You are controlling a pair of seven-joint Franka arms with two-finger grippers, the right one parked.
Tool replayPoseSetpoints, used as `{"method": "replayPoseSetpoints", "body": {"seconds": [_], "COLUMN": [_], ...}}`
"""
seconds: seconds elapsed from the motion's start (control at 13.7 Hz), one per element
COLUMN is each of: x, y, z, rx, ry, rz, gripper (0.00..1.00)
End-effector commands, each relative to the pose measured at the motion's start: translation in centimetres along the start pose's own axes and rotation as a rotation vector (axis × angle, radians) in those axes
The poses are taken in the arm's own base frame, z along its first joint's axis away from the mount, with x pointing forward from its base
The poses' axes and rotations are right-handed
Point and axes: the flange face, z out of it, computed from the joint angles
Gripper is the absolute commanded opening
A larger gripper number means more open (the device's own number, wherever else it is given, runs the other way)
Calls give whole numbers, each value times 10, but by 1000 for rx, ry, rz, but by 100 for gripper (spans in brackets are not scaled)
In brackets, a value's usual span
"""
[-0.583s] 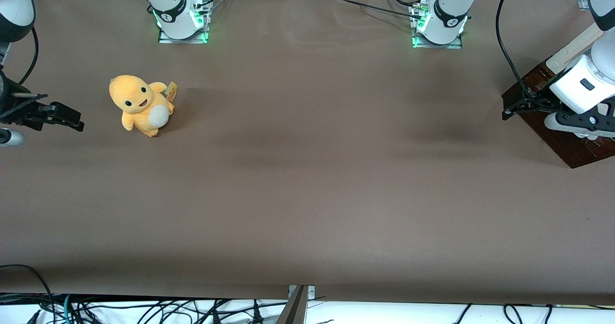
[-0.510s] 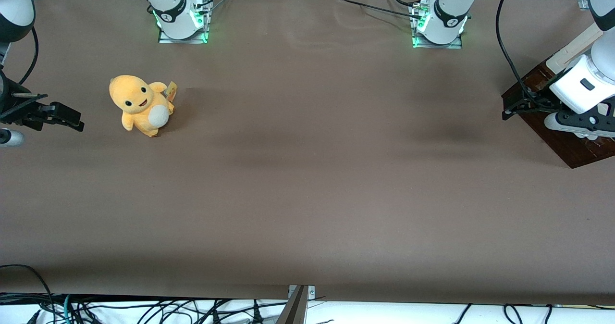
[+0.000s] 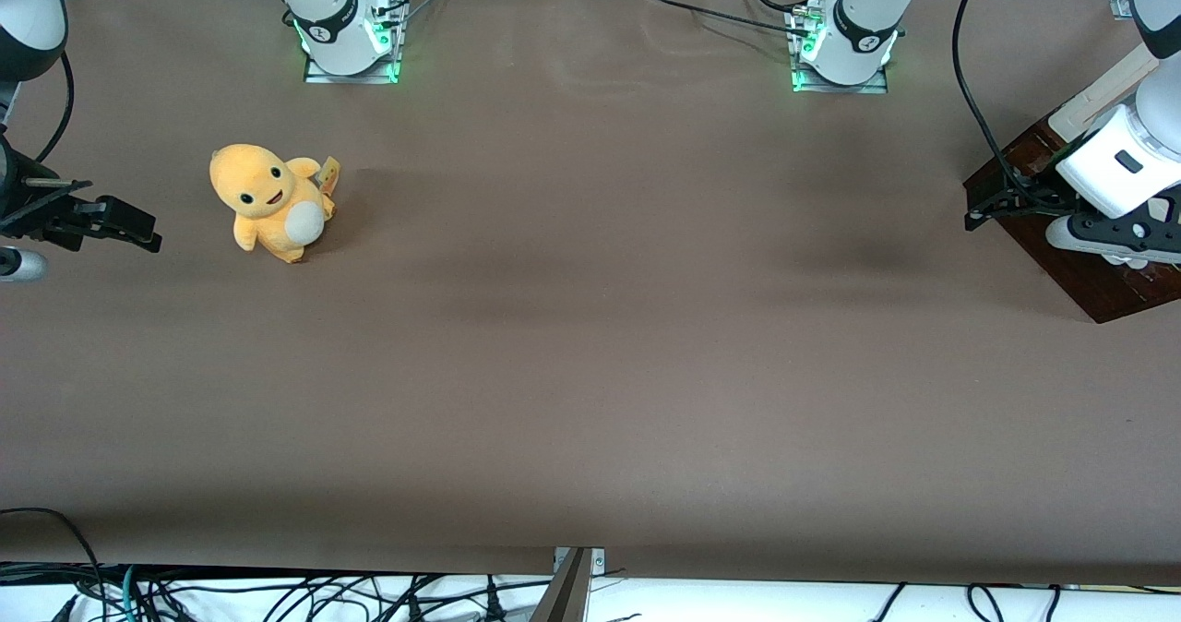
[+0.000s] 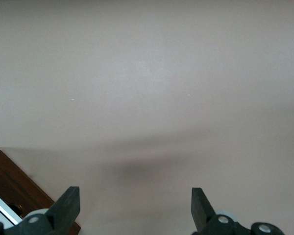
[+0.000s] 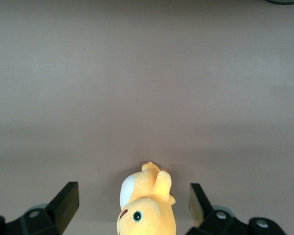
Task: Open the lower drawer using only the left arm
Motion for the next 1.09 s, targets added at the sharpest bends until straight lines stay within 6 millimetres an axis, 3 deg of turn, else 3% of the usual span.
{"method": "replayPoseSetpoints", "body": {"seconds": [0.0, 1.02], "x": [5, 12], "y": [-3, -3], "z": [-5, 9], "rx": [25, 28], "ry": [-3, -31], "rz": [15, 7], "gripper": [100, 100]}}
